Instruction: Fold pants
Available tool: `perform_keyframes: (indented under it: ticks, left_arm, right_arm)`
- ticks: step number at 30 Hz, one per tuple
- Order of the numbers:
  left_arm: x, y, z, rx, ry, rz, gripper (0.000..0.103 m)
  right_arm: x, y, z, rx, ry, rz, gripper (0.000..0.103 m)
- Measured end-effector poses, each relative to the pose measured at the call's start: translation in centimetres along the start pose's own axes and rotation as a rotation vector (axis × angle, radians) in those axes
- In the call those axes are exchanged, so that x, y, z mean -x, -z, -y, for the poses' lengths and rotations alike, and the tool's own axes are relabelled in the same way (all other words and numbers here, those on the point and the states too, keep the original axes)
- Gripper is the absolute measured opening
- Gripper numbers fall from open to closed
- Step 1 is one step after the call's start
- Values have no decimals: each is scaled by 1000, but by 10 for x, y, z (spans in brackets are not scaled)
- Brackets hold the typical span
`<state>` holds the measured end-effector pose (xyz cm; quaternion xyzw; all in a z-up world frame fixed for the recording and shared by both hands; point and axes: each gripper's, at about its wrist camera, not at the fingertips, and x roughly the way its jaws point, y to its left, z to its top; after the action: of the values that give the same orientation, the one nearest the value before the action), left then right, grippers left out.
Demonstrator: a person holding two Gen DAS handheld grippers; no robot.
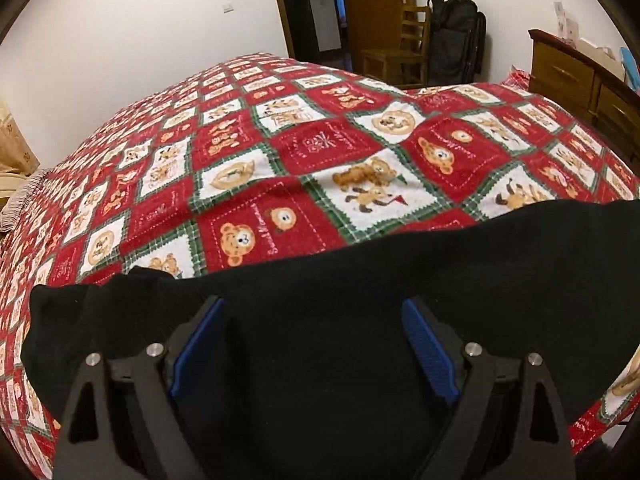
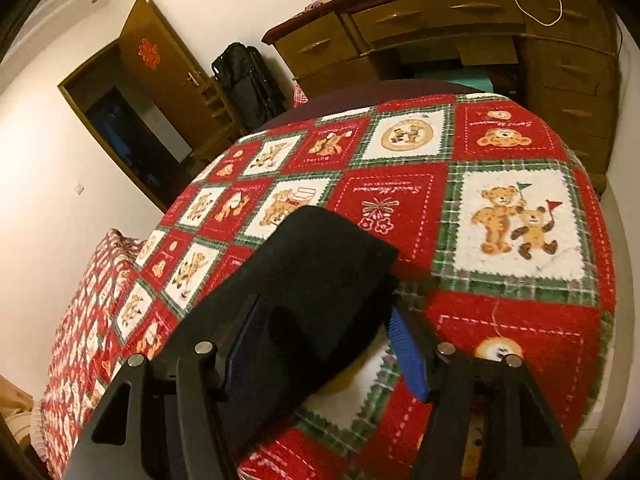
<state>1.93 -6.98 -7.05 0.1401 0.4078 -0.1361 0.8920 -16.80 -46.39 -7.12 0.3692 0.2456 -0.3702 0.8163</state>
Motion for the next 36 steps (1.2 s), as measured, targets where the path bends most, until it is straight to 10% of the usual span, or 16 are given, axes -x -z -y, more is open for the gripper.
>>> perform_keyframes:
  ticks: [5,20,26,36]
  left_arm:
    - [-1,1,0,4,-1,-12,91]
    - [-3,2,-1,16,5,-23,91]
    - [-4,3,-2,26,15,-26,91]
    - [0,4,-13,65,41,-32,91]
  right_arm:
    - [-6,0,-4,26,-67,-57,38]
    - [-23,-16,11,-120,-236,-103,49]
    - [-28,-11,13,-104,-235,-136,16]
    - [40,-20,-57,173,-331,22,11]
